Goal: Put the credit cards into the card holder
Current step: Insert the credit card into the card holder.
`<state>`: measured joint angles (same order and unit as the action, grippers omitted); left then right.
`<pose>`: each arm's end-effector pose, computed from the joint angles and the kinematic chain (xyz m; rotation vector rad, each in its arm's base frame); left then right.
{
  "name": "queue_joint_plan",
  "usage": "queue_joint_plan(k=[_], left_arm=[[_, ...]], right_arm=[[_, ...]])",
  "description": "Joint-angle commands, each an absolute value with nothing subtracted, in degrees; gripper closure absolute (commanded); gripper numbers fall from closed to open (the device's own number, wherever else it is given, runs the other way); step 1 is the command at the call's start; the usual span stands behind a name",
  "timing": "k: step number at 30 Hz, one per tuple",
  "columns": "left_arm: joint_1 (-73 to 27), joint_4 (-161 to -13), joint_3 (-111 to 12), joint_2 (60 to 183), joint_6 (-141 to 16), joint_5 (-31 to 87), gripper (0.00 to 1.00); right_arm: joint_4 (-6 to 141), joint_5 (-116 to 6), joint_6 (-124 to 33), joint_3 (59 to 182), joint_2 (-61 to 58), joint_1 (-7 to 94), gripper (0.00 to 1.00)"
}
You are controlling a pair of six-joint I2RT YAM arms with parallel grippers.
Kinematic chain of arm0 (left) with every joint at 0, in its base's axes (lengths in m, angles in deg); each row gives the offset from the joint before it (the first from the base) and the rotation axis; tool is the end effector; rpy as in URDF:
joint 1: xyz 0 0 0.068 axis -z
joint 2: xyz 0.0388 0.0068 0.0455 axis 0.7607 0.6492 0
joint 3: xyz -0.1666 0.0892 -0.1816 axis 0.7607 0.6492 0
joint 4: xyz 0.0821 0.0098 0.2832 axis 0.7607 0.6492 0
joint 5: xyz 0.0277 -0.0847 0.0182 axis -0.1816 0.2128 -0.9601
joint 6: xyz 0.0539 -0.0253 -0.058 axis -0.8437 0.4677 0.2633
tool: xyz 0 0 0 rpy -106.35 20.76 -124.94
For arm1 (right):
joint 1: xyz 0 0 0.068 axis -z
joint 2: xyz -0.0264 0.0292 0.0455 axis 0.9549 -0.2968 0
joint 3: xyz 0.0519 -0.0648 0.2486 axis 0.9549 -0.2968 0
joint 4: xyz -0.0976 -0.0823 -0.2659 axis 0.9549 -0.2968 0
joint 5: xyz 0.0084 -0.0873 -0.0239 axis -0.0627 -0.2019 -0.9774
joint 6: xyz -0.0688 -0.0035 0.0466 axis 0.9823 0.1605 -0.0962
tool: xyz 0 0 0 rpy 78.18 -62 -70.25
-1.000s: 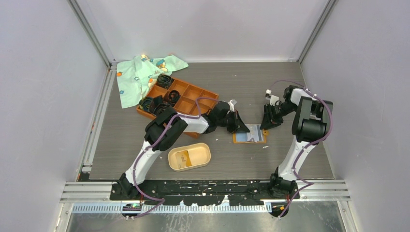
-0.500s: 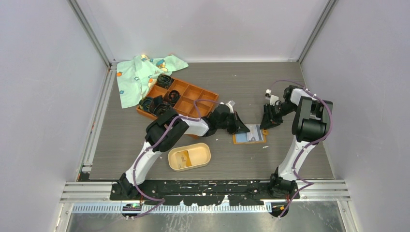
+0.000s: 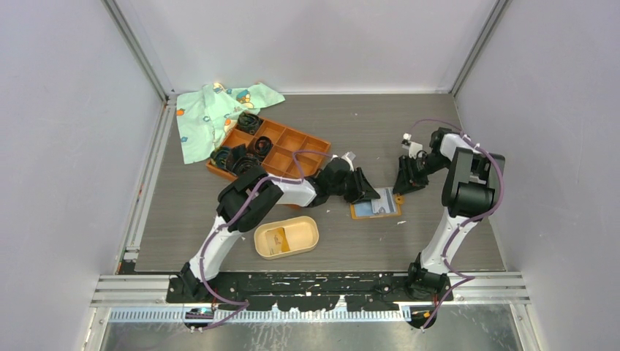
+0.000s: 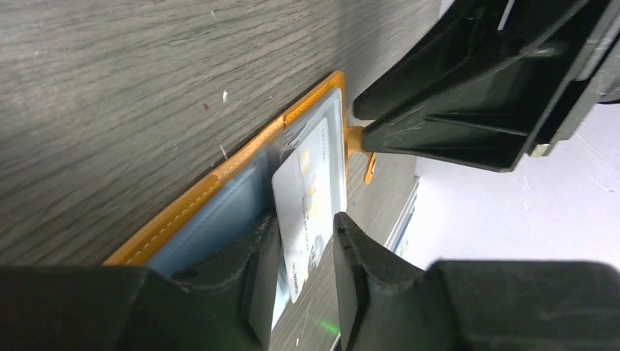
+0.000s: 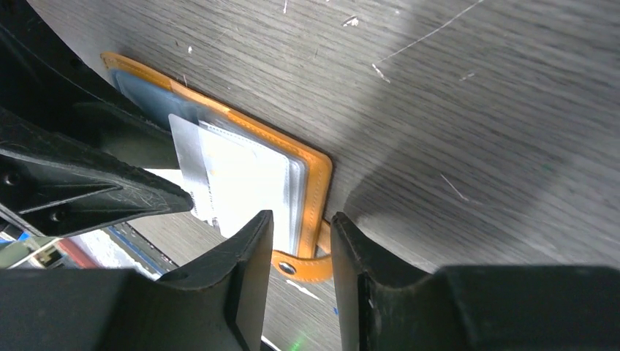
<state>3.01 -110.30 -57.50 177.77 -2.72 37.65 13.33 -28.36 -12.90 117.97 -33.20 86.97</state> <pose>0.3100 -0.4411 0.0563 -0.1631 2.4445 -1.5194 0.3616 -0.0493 0.0822 -0.2499 2.8626 0.8758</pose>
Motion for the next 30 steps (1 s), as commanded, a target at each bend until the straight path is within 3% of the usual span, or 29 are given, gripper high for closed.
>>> queue_joint_plan(k=[1, 8, 17, 30], left_arm=[[3.21, -100.10, -56.77, 174.16, -6.22, 34.45, 0.64], [3.02, -93.77, -59.05, 173.18, -8.26, 34.57, 0.59], [3.02, -85.20, -63.28, 171.87, -11.69, 33.17, 0.59], [2.69, -80.37, -64.46, 169.22, -13.68, 31.72, 0.59]], right_arm=[[14.66, -30.33, -12.27, 118.00, -25.74, 88.28, 0.59], [15.56, -25.67, -10.02, 116.42, -18.64, 88.23, 0.61], [20.71, -18.26, -8.43, 107.93, -12.93, 85.64, 0.64], [24.34, -17.23, -6.23, 103.84, -11.08, 84.60, 0.67]])
